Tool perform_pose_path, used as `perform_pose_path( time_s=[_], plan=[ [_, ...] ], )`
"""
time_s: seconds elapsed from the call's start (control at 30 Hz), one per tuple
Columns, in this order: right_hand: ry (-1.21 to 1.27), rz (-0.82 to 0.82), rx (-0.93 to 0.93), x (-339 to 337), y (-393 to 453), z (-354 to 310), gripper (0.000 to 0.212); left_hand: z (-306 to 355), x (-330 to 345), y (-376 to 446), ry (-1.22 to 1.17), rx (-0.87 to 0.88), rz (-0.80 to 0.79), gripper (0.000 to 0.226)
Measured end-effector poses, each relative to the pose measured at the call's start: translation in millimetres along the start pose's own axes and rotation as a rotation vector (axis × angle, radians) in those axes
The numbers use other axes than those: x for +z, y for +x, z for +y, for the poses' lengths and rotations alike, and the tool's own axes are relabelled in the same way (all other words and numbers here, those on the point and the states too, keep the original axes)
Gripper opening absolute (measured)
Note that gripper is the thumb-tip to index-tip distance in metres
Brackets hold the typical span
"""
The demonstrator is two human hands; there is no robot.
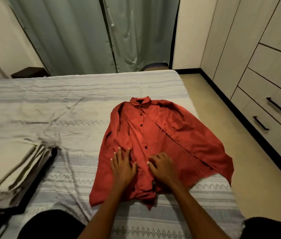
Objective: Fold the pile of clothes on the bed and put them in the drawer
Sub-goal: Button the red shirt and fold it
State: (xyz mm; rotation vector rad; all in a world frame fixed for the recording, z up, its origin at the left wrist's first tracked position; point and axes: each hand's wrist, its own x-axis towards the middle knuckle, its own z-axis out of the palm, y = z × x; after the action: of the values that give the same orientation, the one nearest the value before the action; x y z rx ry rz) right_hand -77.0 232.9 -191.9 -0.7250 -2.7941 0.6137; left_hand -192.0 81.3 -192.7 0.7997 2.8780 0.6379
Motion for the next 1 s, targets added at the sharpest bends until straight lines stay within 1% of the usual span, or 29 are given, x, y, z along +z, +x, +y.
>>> perform_pose_path(
  time_s=[0.07,0.13,0.17,0.2,0.27,0.33,0.4,0.47,0.53,0.63,0.67,0.73,0.77,0.8,0.87,0.9,0.93,1.0],
  plan=[
    [-0.026,-0.008,0.033,5.2,-17.4,-18.0,0.043,-3.3,-4.5,-20.5,0.030,-0.036,0.016,0.077],
    [-0.055,-0.015,0.086,8.4,-30.3,-32.6,0.045,-2.4,-10.8,-37.6,0.111,-0.094,-0.011,0.080],
    [-0.068,-0.020,0.098,8.8,-34.0,-37.5,0.044,-0.6,-12.2,-42.4,0.156,-0.108,-0.027,0.074],
    [-0.075,-0.035,0.097,10.0,-37.8,-44.0,0.041,-0.3,-16.3,-47.6,0.187,-0.114,-0.028,0.063],
    [-0.071,-0.055,0.111,9.8,-39.4,-50.3,0.034,1.2,-24.9,-49.1,0.145,-0.131,-0.037,0.038],
    [-0.028,-0.049,0.158,7.6,-36.7,-53.9,0.030,-0.7,-30.7,-43.7,-0.008,-0.150,-0.021,0.027],
    [-0.007,-0.037,0.187,6.5,-36.5,-55.8,0.030,-6.3,-39.6,-38.7,-0.234,-0.198,0.014,0.022],
    [-0.031,-0.029,0.213,6.9,-38.1,-57.9,0.030,-17.3,-54.9,-32.1,-0.469,-0.323,0.094,0.022],
    [-0.075,0.016,0.225,11.0,-41.5,-61.1,0.025,-34.7,-77.8,-23.4,-0.599,-0.486,0.206,0.021],
    [-0.107,0.043,0.092,21.2,-41.1,-69.5,0.019,-84.7,-108.0,-0.4,-0.743,-0.715,0.368,0.022],
    [-0.101,0.034,0.042,23.3,-39.6,-74.1,0.022,-107.7,-114.9,11.2,-0.789,-0.789,0.425,0.024],
    [-0.064,0.019,-0.035,27.7,-36.7,-88.1,0.039,-146.0,-133.0,28.6,-0.905,-0.897,0.523,0.030],
    [-0.066,-0.022,-0.070,29.6,-35.8,-96.6,0.044,-156.3,-141.7,32.8,-0.974,-0.911,0.591,0.033],
    [-0.058,-0.084,-0.086,30.4,-35.5,-102.0,0.042,-153.2,-151.4,30.7,-1.022,-0.894,0.646,0.035],
    [-0.036,-0.167,-0.109,35.7,-34.8,-111.0,0.032,-131.7,-168.0,15.1,-1.000,-0.798,0.728,0.033],
    [-0.023,-0.191,-0.116,38.4,-35.1,-112.3,0.030,-120.5,-167.7,7.2,-0.949,-0.739,0.730,0.033],
    [-0.014,-0.204,-0.123,42.0,-35.0,-113.8,0.029,-110.8,-164.0,-0.8,-0.902,-0.673,0.689,0.031],
    [0.011,-0.193,-0.145,44.7,-35.5,-114.8,0.029,-97.0,-144.7,-12.8,-0.841,-0.563,0.541,0.024]
  ],
)
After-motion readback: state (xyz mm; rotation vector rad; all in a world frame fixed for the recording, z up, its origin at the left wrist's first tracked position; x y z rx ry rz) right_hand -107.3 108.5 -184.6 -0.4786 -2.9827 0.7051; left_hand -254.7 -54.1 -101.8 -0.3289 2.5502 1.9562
